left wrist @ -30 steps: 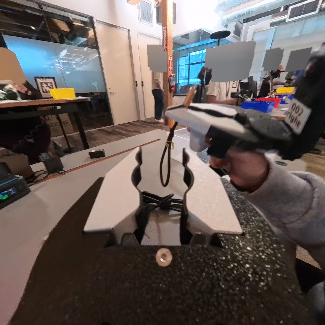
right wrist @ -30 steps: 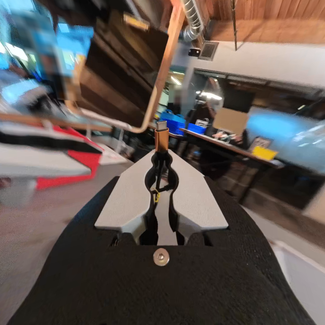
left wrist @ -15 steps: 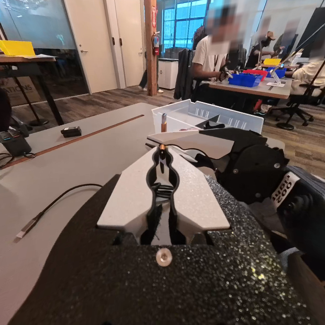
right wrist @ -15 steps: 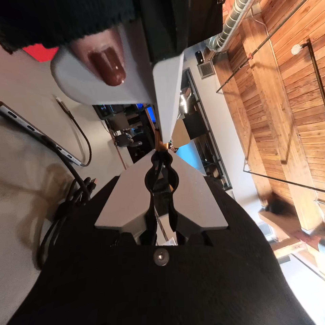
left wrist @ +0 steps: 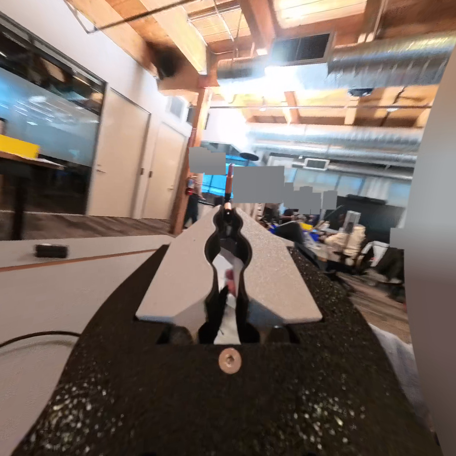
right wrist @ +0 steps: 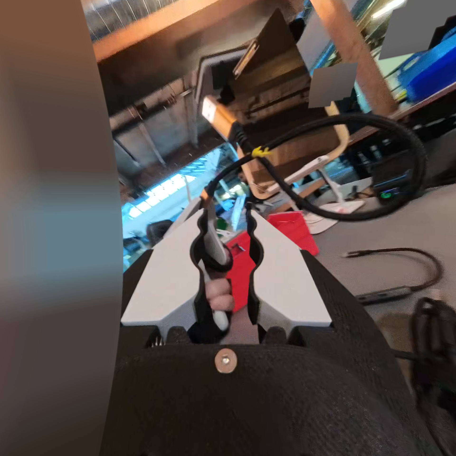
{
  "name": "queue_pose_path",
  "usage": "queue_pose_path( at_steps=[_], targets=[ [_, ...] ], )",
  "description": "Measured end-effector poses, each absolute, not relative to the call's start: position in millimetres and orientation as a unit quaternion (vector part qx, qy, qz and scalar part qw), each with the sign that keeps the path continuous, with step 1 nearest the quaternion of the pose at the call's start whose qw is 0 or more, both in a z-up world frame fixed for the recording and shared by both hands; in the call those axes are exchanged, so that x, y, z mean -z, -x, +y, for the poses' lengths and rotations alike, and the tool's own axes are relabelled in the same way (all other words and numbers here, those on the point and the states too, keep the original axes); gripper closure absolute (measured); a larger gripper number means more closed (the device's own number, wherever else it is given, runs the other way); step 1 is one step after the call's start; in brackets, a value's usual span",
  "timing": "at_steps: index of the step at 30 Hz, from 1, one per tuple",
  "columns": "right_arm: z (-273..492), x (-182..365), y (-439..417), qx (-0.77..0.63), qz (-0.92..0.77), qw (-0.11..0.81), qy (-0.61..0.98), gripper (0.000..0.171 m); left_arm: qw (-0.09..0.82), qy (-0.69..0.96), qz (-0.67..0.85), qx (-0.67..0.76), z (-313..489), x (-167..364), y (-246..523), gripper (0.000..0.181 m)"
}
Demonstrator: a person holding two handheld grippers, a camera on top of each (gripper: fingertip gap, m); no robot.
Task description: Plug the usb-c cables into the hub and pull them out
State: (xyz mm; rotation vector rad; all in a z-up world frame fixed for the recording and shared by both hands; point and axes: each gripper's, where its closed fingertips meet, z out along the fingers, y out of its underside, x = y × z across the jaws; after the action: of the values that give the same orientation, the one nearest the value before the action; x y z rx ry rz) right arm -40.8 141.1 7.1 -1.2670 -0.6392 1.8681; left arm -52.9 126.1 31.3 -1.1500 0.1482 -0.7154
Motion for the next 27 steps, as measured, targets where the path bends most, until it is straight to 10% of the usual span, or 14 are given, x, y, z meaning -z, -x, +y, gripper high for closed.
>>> queue_pose_path(
  at_steps=[11,16,27],
  targets=[
    [156.2,-3.4,41.6,-0.749,-0.241,0.39,0.478,0.167,0.677,0.615,0.066,0.398,144.0,12.3,40.5,0.175],
    [195.9,28.8,41.7,-0.628,-0.274,0.458,0.566,0.167,0.567,0.812,0.074,0.112,155.6,108.0,103.9,0.125],
    [191.0,68.9,72.9,-0.555,-0.364,0.444,0.602,0.167,0.448,0.857,0.224,-0.12,142.3,165.4,134.6,0.125]
  ],
)
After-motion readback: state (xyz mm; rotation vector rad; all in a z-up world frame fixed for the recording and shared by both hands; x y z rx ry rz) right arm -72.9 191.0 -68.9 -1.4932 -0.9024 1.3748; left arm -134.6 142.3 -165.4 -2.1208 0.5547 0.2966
